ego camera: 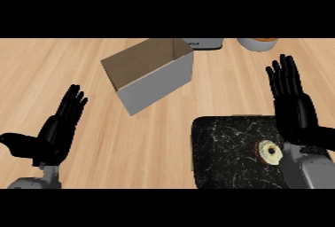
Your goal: Pick the cupcake from the tray and place it in the cardboard box
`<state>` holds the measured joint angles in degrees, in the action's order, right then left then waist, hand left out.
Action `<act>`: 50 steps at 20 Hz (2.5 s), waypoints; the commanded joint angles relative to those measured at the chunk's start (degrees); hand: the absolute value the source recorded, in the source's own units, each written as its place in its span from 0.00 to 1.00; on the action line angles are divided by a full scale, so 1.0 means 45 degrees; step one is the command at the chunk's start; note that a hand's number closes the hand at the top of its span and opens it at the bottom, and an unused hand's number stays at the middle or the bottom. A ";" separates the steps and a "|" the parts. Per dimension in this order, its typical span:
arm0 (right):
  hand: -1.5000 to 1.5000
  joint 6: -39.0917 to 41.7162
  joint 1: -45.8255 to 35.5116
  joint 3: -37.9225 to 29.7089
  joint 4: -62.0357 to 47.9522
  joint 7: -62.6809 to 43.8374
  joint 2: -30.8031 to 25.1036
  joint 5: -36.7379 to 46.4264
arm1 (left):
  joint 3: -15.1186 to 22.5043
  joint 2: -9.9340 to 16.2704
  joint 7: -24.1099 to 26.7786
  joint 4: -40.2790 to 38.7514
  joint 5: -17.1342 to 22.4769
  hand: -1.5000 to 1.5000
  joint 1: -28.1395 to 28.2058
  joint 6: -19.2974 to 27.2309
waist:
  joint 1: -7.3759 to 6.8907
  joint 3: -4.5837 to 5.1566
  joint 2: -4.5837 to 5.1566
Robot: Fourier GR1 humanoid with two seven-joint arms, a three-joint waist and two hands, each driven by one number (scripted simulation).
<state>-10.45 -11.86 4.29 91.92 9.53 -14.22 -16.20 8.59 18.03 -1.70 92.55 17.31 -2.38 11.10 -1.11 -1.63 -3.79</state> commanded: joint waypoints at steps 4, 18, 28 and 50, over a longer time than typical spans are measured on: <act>0.00 0.1082 0.1842 -0.0995 0.0317 -0.0695 -0.1159 -0.1052 | -0.1330 0.2479 -0.0198 -0.1427 -0.2221 0.50 0.0220 0.0851 | 0.0549 0.0344 0.0845; 0.00 0.3388 0.5894 -0.1520 -0.3305 0.7446 -0.3302 0.1782 | -0.1311 0.2614 -0.0260 -0.4132 -0.4000 0.50 -0.0750 0.1120 | 0.0403 0.0357 0.0858; 0.00 0.3139 0.4940 -0.0601 -0.1173 0.2317 -0.7267 0.5692 | -0.1397 0.2800 -0.0800 -0.3740 -0.4097 0.50 -0.1037 0.0975 | 0.0184 0.0398 0.0861; 0.00 0.7124 0.2140 0.1064 -0.0951 -0.2857 -0.5142 0.9404 | -0.2592 0.1851 -0.0432 -0.3098 -0.5115 0.50 -0.0074 0.0057 | 0.0237 0.0361 0.0829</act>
<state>21.45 -3.61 10.64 87.07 -3.85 -39.94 22.77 -1.93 27.92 -3.64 76.11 -4.24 -5.07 11.70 -0.18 0.01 0.00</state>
